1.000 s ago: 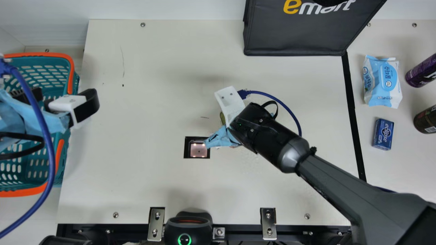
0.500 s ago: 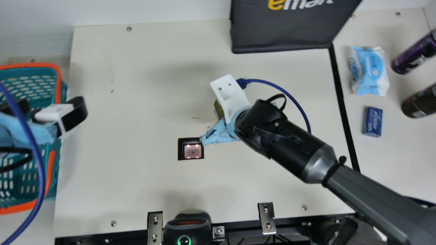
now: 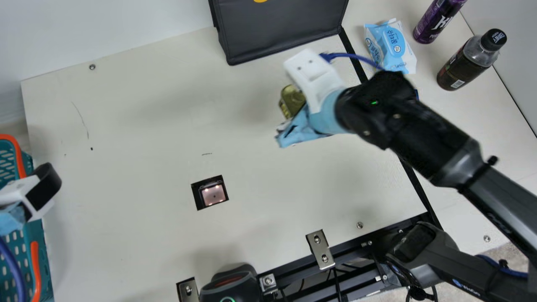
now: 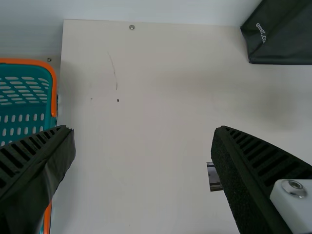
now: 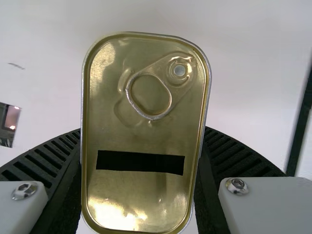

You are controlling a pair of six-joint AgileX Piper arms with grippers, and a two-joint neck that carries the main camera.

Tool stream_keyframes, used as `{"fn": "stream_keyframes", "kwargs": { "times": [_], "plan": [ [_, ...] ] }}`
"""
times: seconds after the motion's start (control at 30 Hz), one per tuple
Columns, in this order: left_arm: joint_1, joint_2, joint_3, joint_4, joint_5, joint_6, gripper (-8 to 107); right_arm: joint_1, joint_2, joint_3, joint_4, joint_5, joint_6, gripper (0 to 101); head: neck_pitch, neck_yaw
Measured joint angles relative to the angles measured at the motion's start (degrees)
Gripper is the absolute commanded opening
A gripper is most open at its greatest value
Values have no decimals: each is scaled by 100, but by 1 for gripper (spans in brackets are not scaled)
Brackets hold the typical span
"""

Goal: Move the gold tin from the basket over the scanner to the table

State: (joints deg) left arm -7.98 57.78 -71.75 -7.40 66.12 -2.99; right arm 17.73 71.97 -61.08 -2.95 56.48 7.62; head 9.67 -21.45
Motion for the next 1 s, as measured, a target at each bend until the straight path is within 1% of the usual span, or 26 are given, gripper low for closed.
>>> {"fn": "stream_keyframes", "kwargs": {
  "times": [0.1, 0.2, 0.33, 0.53, 0.8, 1.0],
  "plan": [
    [0, 0, 0, 0, 0, 0, 90, -551, -219, 4, 156, 106, -405, 0, 0, 0],
    [0, 0, 0, 0, 0, 0, 90, -1110, -396, 12, 295, 287, -762, 0, 0, 0],
    [0, 0, 0, 0, 0, 0, 90, -1910, -539, 12, 295, 470, -1189, 0, 0, 0],
    [0, 0, 0, 0, 0, 0, 90, -2997, -595, 17, 295, 703, -1808, 0, -9, 0],
    [0, 0, 0, 0, 0, 0, 90, -4287, -564, 149, 155, 781, -2732, 0, 0, 0],
    [0, 0, 0, 0, 0, 0, 90, -5110, -439, 339, -9, 718, -3394, 0, 0, 0]
  ]
}}
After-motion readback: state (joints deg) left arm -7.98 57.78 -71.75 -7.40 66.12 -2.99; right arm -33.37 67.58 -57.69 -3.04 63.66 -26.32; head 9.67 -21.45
